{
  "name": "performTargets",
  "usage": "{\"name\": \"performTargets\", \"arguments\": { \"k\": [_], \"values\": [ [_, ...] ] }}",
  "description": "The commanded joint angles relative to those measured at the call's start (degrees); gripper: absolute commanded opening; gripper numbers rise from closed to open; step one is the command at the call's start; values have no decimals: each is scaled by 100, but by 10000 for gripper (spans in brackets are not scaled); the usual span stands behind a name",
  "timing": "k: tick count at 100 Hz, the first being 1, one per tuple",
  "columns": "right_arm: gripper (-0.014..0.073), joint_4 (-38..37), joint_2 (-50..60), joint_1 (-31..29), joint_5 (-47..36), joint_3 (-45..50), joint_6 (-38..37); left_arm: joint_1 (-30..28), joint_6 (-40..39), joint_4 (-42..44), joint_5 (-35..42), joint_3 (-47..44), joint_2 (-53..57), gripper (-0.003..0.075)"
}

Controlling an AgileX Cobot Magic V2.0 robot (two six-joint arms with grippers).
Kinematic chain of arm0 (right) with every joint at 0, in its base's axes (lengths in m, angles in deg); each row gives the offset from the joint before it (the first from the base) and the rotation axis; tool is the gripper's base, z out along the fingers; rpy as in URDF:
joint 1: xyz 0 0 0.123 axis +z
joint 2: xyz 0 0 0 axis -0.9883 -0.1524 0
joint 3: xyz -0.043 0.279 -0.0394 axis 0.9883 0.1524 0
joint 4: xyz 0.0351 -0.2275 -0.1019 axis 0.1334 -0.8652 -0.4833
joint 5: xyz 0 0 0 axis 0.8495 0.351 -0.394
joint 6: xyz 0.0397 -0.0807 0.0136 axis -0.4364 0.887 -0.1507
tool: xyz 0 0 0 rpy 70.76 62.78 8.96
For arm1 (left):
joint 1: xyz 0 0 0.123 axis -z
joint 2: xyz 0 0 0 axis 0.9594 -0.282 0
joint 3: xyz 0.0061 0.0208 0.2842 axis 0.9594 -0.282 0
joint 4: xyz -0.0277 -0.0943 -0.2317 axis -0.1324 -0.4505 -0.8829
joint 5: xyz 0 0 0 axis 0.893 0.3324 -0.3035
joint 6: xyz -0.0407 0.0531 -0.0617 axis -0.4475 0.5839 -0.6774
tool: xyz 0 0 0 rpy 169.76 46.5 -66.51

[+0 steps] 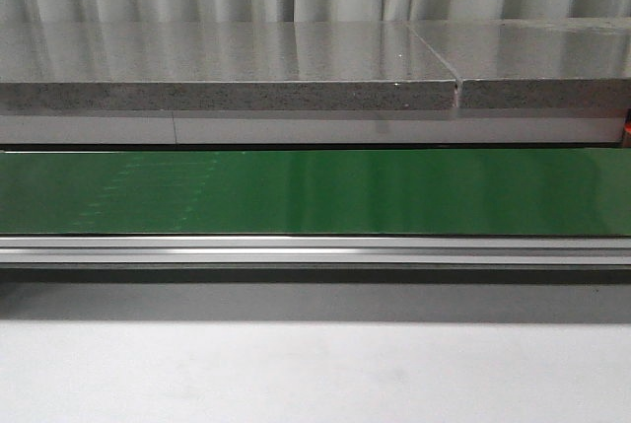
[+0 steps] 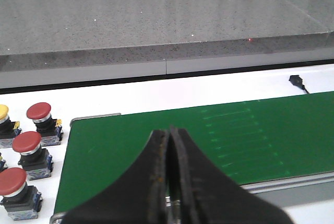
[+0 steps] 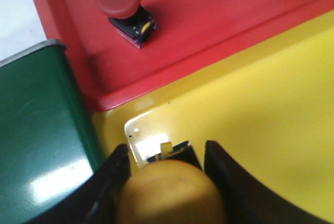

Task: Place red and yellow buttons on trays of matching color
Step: 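Carry the yellow button into the yellow tray and release it, then lift the right gripper out of the tray back above the belt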

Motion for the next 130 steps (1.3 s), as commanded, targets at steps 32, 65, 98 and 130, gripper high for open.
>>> {"name": "performTargets", "arguments": {
  "k": [32, 65, 98, 130],
  "values": [
    [233, 52, -170, -43, -1120, 488, -14, 36, -47, -36, 457, 152, -54, -19],
    [233, 52, -775, -43, -1299, 488, -14, 36, -47, -36, 457, 152, -54, -19],
    [248, 52, -1059, -43, -1377, 488, -14, 36, -47, -36, 457, 152, -54, -19],
    [647, 52, -1047, -38, -1402, 462, -14, 36, -47, -36, 457, 152, -54, -19]
  ]
}}
